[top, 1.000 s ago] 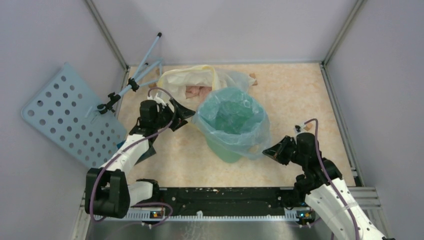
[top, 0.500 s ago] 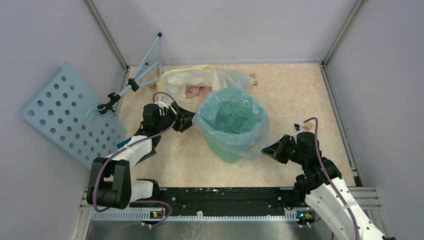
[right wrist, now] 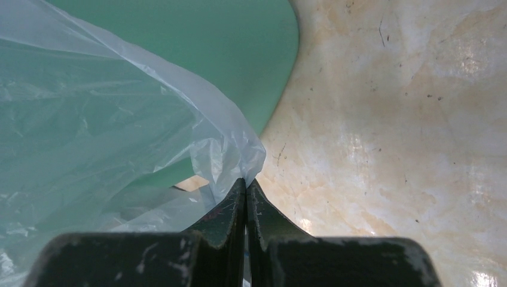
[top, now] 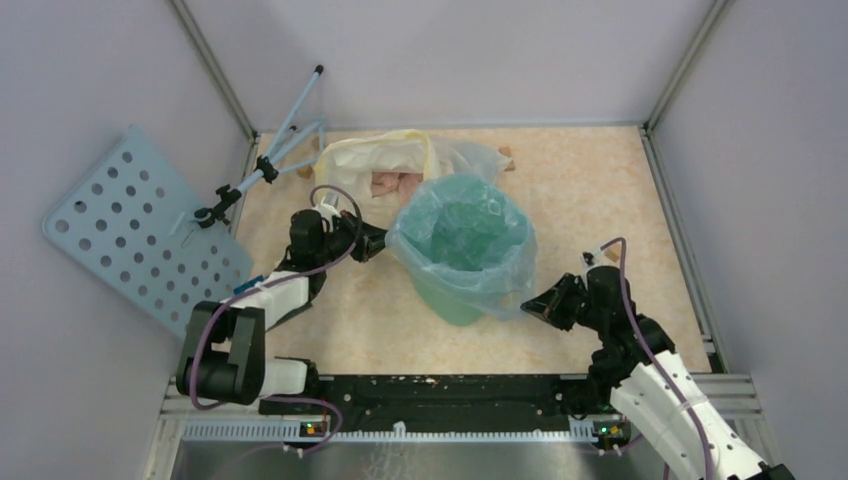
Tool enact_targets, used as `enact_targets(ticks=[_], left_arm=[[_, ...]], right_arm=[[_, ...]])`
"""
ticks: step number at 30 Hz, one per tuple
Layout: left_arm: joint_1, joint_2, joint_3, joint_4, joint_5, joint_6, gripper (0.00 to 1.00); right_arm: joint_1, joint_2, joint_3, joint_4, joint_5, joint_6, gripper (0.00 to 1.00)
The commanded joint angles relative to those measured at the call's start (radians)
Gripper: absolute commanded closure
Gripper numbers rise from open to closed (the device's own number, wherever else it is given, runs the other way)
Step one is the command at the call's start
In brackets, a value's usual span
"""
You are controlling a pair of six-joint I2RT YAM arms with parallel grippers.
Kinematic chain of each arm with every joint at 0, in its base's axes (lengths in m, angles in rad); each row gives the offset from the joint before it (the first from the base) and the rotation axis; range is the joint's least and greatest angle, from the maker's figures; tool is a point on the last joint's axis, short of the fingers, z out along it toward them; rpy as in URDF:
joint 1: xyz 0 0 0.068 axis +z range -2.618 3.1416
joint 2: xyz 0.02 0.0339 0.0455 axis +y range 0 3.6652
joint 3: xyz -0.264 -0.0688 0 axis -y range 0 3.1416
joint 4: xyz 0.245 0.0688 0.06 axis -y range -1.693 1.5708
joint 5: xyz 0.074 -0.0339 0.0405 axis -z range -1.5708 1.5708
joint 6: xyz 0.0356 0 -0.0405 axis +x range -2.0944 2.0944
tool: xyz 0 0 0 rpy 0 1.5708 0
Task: Put the trash bags into the trash bin
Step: Place the trash bag in the trash bin.
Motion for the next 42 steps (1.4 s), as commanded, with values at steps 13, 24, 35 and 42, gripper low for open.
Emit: enact_targets(ticks=[13, 24, 35, 42], left_arm=[[-0.003, 0.048, -0.04, 0.044, -0.045, 0.09, 1.0], [-0.003, 0.107, -0.015, 0.027, -0.058, 0.145, 1.0], [-0.003, 0.036, 0.033, -0.078, -0.088, 0.229, 0.99], [-0.003, -0.024, 0.062, -0.147, -0.103, 0.258, 0.96]], right_arm=[[-0.006, 0.064, -0.091, 0.096, 0.067, -0.011, 1.0], [-0.006, 0.111, -0.123, 0.167, 0.094, -0.028, 1.0], [-0.006, 0.03, 0.165, -0.123, 0.34, -0.155, 0.4], [-0.006, 0.017, 0.42, -0.243, 0.442, -0.358, 0.5]])
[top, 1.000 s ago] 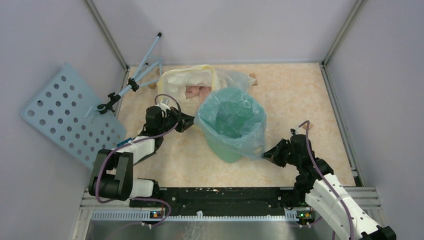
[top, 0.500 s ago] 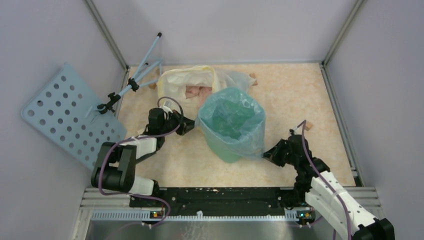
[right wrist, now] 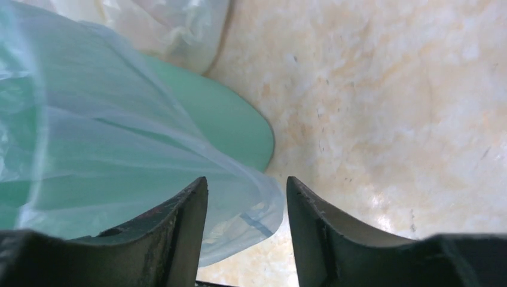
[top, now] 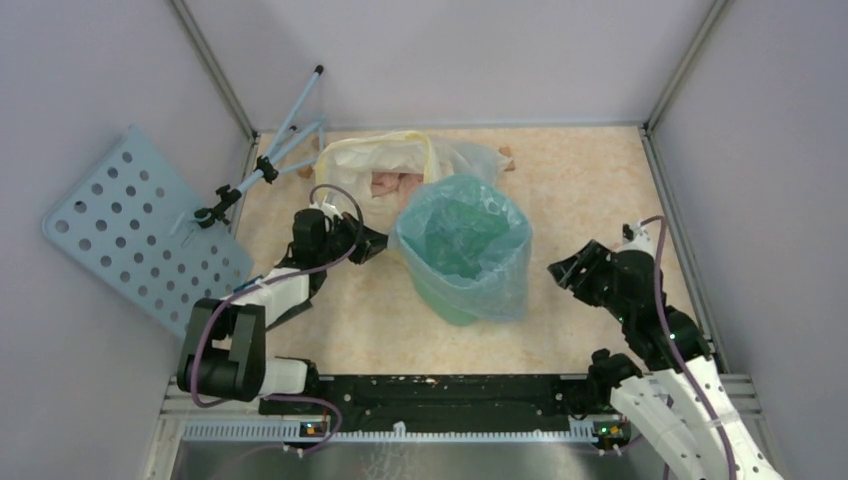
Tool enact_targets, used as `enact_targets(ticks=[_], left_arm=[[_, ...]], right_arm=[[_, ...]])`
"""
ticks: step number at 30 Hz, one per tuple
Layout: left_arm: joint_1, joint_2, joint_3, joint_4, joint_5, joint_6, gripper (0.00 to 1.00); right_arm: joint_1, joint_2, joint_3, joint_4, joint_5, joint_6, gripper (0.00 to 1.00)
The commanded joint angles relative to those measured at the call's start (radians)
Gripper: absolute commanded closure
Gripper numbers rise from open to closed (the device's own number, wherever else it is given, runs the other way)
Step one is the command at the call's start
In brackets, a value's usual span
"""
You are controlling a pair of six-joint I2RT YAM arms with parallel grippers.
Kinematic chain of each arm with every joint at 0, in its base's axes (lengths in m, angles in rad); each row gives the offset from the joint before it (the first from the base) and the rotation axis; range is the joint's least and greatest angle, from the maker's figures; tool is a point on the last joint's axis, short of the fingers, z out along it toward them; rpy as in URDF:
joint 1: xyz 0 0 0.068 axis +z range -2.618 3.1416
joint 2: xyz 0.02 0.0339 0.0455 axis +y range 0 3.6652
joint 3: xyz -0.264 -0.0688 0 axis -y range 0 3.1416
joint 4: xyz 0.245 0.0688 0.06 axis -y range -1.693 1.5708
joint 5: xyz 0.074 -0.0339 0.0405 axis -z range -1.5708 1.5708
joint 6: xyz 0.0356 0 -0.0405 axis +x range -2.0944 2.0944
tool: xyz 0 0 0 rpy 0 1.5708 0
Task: Put the trash bags into the trash bin
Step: Place the trash bag in the trash bin.
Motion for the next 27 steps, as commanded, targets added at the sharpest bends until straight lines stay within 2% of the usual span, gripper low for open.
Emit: enact_targets(ticks=[1, 2, 4, 5, 9, 12, 16, 18, 21, 24, 27], left_arm=[[-0.002, -0.052, 0.043, -0.036, -0.017, 0.045, 0.96], [-0.002, -0.055, 0.044, -0.039, -0.016, 0.045, 0.96], [-0.002, -0.06, 0.043, -0.041, -0.018, 0.045, 0.98], [-0.002, -0.061, 0.043, -0.041, -0.019, 0.046, 0.99], [-0.002, -0.06, 0.04, -0.046, -0.022, 0.055, 1.0], [-0.003, -0.063, 0.039, -0.046, -0.033, 0.059, 1.0], [-0.002, -0.06, 0.044, -0.049, -0.032, 0.061, 1.0], [-0.002, -0.061, 0.046, -0.054, -0.034, 0.065, 1.0], [-0.002, -0.062, 0.046, -0.058, -0.036, 0.069, 1.0], [-0.002, -0.065, 0.046, -0.058, -0.034, 0.07, 1.0], [-0.002, -0.067, 0.046, -0.058, -0.034, 0.072, 1.0]], right_arm=[[-0.006, 0.036, 0.189, -0.062, 0.041, -0.237, 0.55], [-0.005, 0.05, 0.231, -0.048, 0.009, -0.29, 0.62], [-0.006, 0.077, 0.303, -0.015, -0.073, -0.372, 0.96], [-0.006, 0.093, 0.335, 0.008, -0.127, -0.415, 1.0], [-0.005, 0.225, 0.463, 0.078, -0.423, -0.536, 1.0], [0.031, 0.37, 0.568, 0.087, -0.498, -0.571, 1.0], [0.244, 0.54, 0.676, 0.036, -0.275, -0.669, 1.0], [0.318, 0.619, 0.712, 0.025, -0.226, -0.708, 1.0], [0.358, 0.721, 0.738, 0.027, -0.208, -0.744, 1.0], [0.396, 0.779, 0.745, 0.026, -0.122, -0.776, 1.0], [0.426, 0.825, 0.735, 0.022, -0.108, -0.815, 1.0]])
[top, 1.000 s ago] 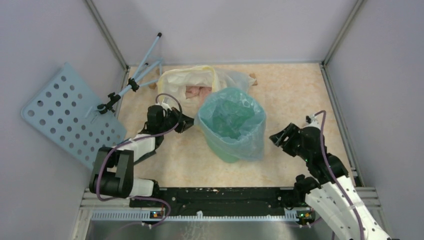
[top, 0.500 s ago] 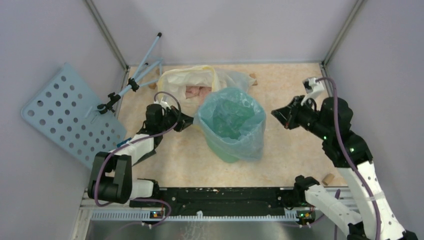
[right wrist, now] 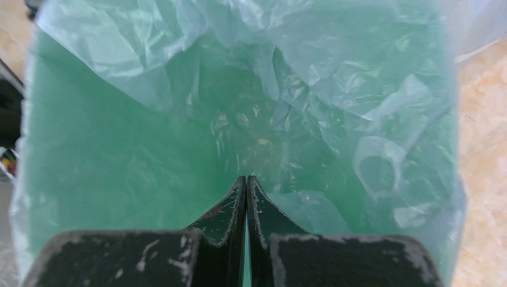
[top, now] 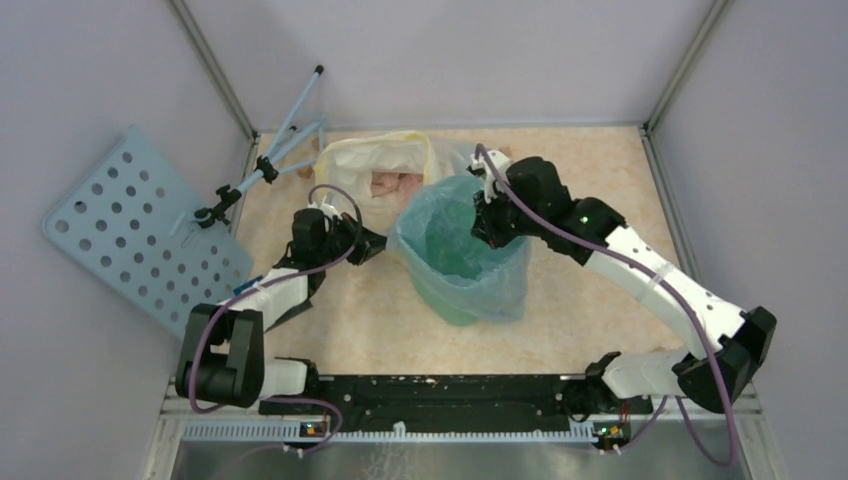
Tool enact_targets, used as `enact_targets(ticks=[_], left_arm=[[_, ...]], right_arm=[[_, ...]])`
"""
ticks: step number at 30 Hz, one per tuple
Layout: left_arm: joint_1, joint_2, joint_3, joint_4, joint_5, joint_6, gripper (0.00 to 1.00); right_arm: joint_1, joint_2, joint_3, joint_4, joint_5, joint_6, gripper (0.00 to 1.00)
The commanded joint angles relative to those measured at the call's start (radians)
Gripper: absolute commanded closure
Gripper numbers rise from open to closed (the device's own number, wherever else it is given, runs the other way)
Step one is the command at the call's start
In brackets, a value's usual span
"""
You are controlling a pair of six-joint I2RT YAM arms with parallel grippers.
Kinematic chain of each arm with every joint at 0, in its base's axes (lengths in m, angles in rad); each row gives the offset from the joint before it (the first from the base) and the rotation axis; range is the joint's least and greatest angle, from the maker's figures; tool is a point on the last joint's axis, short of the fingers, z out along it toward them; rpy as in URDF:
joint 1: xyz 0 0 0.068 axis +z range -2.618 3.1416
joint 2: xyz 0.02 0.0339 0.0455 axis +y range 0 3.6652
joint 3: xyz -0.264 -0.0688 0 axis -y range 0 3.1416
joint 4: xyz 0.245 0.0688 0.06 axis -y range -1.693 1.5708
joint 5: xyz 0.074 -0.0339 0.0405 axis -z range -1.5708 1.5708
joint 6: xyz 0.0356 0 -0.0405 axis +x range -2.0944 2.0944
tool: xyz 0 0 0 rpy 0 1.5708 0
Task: Put the trash bags into the trash bin
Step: Place the trash bag in the trash bin.
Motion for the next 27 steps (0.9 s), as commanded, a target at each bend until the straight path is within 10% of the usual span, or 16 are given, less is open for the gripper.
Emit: enact_targets(ticks=[1, 27], left_arm=[[-0.002, -0.031, 0.031, 0.019, -0.009, 0.028, 1.0], [-0.013, -0.005, 0.011, 0.024, -0.045, 0.051, 1.0]], right_arm=[[0.048, 0.038, 0.041, -0.001, 0.067, -0.09, 1.0], [0.088, 0.207, -0.204, 0.131, 0.081, -0.155, 1.0]])
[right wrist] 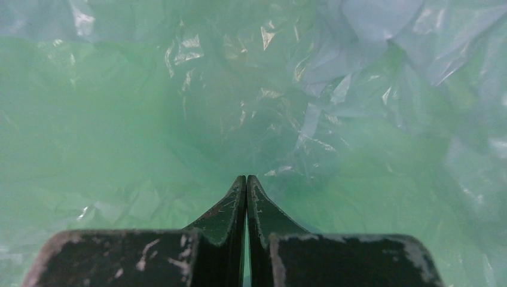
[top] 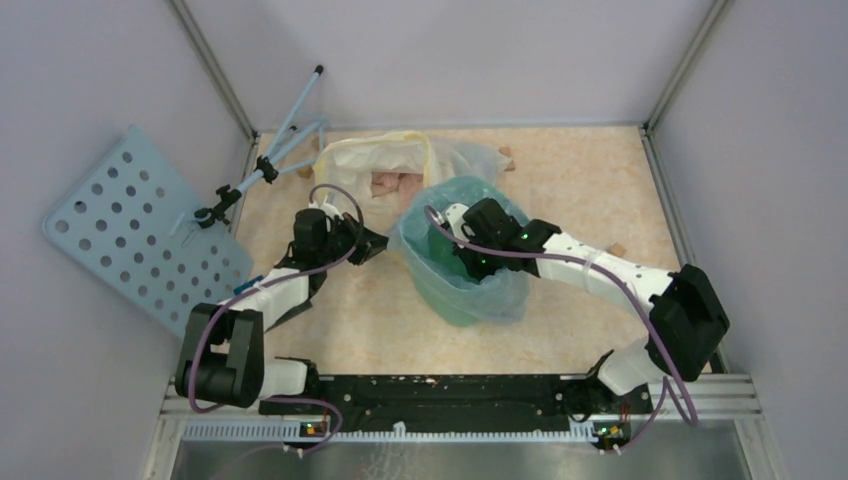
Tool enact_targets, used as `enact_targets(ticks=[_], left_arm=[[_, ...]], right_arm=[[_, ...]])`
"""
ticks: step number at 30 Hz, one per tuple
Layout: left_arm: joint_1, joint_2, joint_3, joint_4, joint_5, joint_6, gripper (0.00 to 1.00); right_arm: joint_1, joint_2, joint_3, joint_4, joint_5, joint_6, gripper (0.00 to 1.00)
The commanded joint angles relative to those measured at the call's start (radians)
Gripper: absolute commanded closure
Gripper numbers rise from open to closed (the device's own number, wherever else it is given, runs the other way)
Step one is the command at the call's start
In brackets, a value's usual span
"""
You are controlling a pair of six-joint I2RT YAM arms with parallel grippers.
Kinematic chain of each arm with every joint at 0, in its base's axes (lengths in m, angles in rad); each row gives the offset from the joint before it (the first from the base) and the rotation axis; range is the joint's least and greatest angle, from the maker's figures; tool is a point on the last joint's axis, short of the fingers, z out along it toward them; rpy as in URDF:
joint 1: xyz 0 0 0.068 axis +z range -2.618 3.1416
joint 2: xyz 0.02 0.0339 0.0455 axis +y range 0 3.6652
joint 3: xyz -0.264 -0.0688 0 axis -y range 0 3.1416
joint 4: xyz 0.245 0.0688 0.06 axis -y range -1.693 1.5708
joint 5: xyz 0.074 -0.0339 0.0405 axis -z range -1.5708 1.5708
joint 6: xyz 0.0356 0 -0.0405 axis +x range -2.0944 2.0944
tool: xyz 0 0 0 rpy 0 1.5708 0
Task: Put the trash bags into the trash bin
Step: Place the trash bag in the trash bin.
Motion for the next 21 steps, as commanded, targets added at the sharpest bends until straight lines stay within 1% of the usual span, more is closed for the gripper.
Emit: enact_targets(ticks=[1, 15, 21], left_arm=[[-0.004, -0.005, 0.012, 0.022, -0.019, 0.029, 1.0], [-0.012, 0.0, 0.035, 0.017, -0.016, 0.027, 1.0], [-0.026, 0.006, 0.058, 0.012, -0.019, 0.026, 1.0]], right_arm=[[0.012, 0.024, 0.02, 0.037, 0.022, -0.006, 1.0], [0.011, 0.146, 0.029, -0.015, 0.016, 0.006, 1.0], [0.013, 0.247, 0.082, -0.097, 0.004, -0.011, 1.0]])
